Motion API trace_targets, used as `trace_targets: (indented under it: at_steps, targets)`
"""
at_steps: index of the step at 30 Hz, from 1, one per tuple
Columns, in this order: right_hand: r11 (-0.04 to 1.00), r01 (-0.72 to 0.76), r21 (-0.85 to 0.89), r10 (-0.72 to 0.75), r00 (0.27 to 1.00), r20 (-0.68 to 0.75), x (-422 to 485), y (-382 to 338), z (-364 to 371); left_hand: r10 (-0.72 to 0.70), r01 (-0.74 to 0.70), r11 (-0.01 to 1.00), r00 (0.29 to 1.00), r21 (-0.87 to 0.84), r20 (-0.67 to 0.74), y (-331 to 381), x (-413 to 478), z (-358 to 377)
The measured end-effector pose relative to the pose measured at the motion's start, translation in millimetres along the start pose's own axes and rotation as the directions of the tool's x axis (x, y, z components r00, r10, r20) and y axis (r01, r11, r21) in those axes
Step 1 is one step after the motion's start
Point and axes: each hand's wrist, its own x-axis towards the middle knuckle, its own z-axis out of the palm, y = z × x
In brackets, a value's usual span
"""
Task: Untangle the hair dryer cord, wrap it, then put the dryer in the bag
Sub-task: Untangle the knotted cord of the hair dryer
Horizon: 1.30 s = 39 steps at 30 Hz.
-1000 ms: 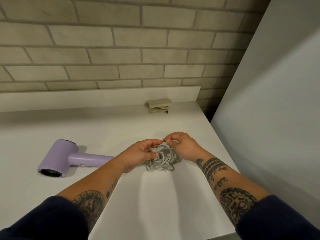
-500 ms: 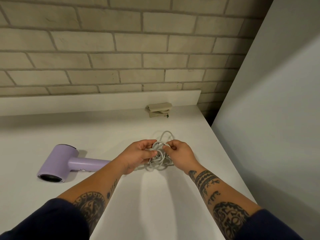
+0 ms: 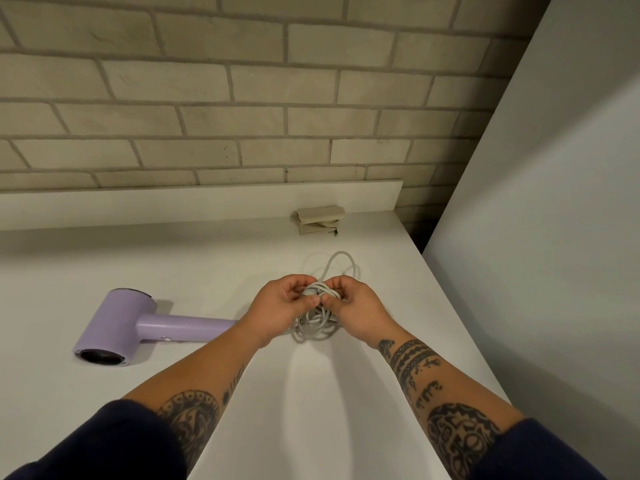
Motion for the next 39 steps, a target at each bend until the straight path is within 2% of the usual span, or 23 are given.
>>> trace_targets:
  at_steps: [4,8,13,17,24,28,31,34,36,39]
  targets:
    - [1.0,0.008,0.012,-0.008,1.0,0.001,0.6,-0.1,1.2,0.035,-0.029,0.995,0.998,0.094,-0.058,1.6,0.2,4.2]
    - [0.999,-0.016,0.043,0.013,0.997,0.082,1.3,-0.7,-0.1,0.007,0.002,0.992,0.997,0.125,-0.073,1.4,0.7,4.0]
    - [0.997,-0.014,0.076,0.004,0.991,0.132,0.7,-3.0,-1.2,-0.142,0.141,0.988,0.99,-0.061,-0.005,8.8,2.5,-2.0]
    - [0.999,-0.007,0.054,0.001,0.994,0.106,1.6,-2.5,0.9,-0.215,0.216,0.962,0.976,-0.165,0.025,16.8,-1.8,-2.6]
    - [0.997,0.035,-0.067,-0.031,0.998,0.059,1.8,-3.8,8.6,-0.217,0.216,0.96,0.976,-0.178,0.011,16.7,-5.2,-3.3]
    - [0.989,0.054,-0.138,-0.058,0.998,-0.022,-0.4,-5.5,10.8,-0.201,0.213,0.941,0.977,-0.262,0.07,12.5,-7.4,-13.0]
    - [0.985,0.056,-0.165,-0.061,0.998,-0.027,-1.6,-4.9,10.2,-0.188,0.202,0.964,0.978,-0.173,0.095,10.9,-10.6,-16.9]
    - [0.985,0.052,-0.163,-0.06,0.997,-0.04,-5.5,-4.5,11.5,-0.118,0.119,0.992,0.992,-0.03,0.055,8.9,-10.4,-16.2]
    - [0.987,0.041,-0.153,-0.051,0.997,-0.065,-8.8,-4.2,12.7,-0.048,0.045,0.991,0.999,0.127,0.014,7.4,-8.9,-15.7]
    - [0.99,0.032,-0.14,-0.045,0.994,-0.095,-10.9,-4.7,14.1,0.062,-0.05,0.925,0.998,0.377,-0.019,9.3,-7.8,-13.2]
